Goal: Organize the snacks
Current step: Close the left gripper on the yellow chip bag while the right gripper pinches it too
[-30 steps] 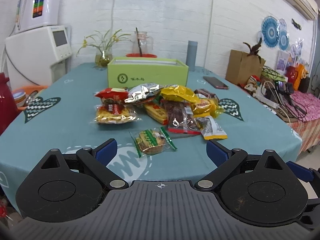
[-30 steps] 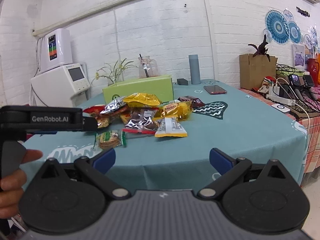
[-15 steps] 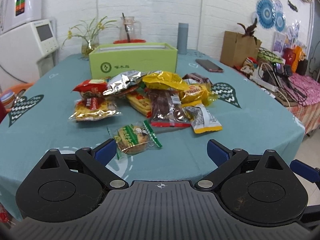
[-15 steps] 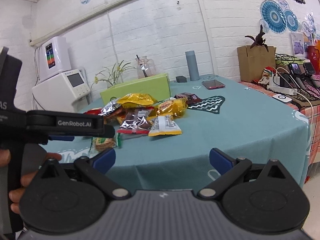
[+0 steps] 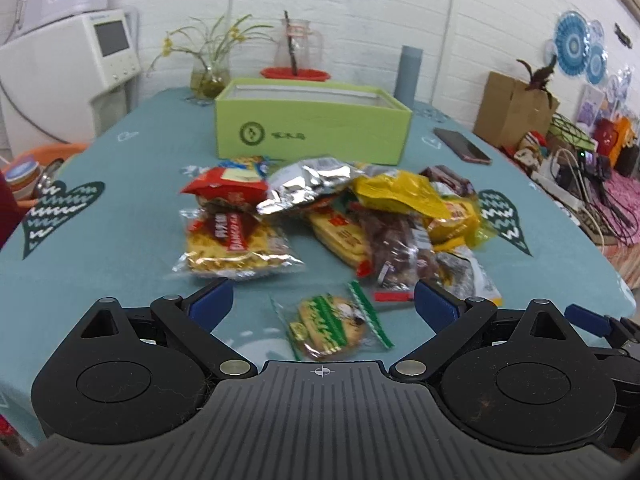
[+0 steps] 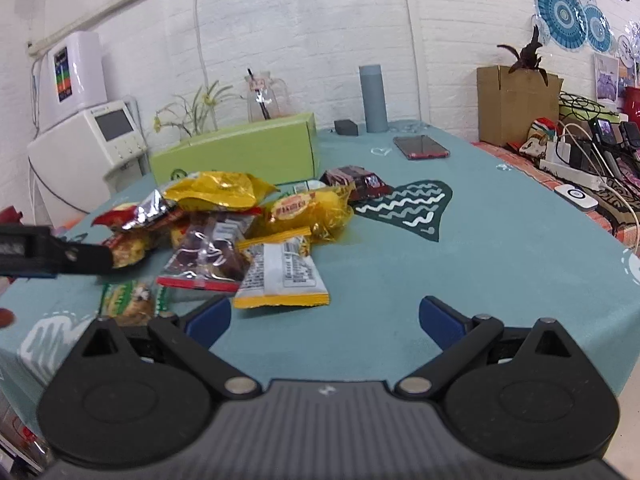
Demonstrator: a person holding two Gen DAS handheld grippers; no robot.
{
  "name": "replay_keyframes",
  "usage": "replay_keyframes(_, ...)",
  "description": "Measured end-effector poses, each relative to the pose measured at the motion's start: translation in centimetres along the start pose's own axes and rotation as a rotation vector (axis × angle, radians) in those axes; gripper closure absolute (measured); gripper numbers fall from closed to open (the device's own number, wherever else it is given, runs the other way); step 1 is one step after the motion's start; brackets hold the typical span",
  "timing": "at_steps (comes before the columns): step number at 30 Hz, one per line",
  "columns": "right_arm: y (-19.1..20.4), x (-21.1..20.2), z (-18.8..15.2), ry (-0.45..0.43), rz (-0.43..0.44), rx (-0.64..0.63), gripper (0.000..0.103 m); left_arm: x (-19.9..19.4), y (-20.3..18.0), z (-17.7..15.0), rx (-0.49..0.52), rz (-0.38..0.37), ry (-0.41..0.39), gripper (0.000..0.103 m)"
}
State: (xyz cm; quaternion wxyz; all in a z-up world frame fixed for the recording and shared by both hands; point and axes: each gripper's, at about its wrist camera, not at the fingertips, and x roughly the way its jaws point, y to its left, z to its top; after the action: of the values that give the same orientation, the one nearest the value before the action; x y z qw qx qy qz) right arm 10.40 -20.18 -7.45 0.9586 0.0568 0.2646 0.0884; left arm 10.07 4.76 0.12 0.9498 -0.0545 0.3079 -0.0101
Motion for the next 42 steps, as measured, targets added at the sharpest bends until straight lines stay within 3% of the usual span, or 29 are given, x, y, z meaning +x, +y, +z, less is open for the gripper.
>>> replay_keyframes(3,-0.3,1.9,0.1,0.044,0.006,0.009,0.003,0.6,1.5,1.3,-0.002,0.025,0.002,0.016)
replay_keyframes(6,-0.2,2.7,0.4,0.049,-0.025,-0.025,0.003,1.6,2.0,2.5,-0.003,-0.004,0.029,0.016)
replay_keyframes(11,-2.3,2.2,0.0,0.002,0.074,0.031,0.003,2.5,1.8,4.0,0.050,-0.058,0.035,0.016)
replay_keyframes(13,-2.1,2.3,0.8,0.052,0.069,0.003,0.003,2.9,1.6,4.7,0.070,-0.080,0.041,0.018)
replay_keyframes(15,-1.8,2.4,2.3,0.076,0.084,0.023,0.004,3.5,1.0,6.2,0.092,-0.135,0.044,0.018)
replay_keyframes(18,-0.1,2.3,5.4,-0.003,0.179,-0.032,0.004,4.7,-0.1,9.2,0.107,-0.264,0.037,0.018)
replay_keyframes(22,2.9,5.1,8.6,-0.035,0.300,-0.123,0.004,9.0,-1.9,12.9,0.105,-0.399,0.103,0.033)
replay_keyframes(24,4.0,7.0,9.4,-0.014,0.330,-0.157,0.004,11.3,-2.4,13.7,0.099,-0.392,0.163,0.041)
replay_keyframes(26,4.5,8.5,9.6,0.004,0.340,-0.173,0.005,13.1,-2.4,13.7,0.101,-0.373,0.211,0.041)
replay_keyframes(34,5.3,12.8,9.7,0.091,0.413,-0.146,0.008,15.5,-1.3,12.2,0.096,-0.380,0.273,0.048)
replay_keyframes(35,5.3,13.2,9.6,0.106,0.423,-0.137,0.020,15.5,-1.4,12.0,0.102,-0.381,0.270,0.048)
replay_keyframes(36,5.3,13.5,9.4,0.111,0.425,-0.135,0.021,15.4,-1.6,11.8,0.114,-0.378,0.260,0.050)
replay_keyframes(37,5.4,13.4,9.4,0.107,0.420,-0.137,0.023,15.4,-1.7,11.7,0.122,-0.373,0.252,0.059)
replay_keyframes(38,5.4,13.3,9.5,0.108,0.425,-0.139,0.036,15.4,-1.8,11.6,0.118,-0.381,0.253,0.068)
replay_keyframes(39,5.4,13.1,9.6,0.108,0.424,-0.132,0.037,15.3,-1.9,11.6,0.112,-0.387,0.251,0.075)
replay_keyframes(42,5.3,12.0,9.8,0.083,0.382,-0.159,0.038,14.5,-2.7,11.7,0.106,-0.402,0.224,0.082)
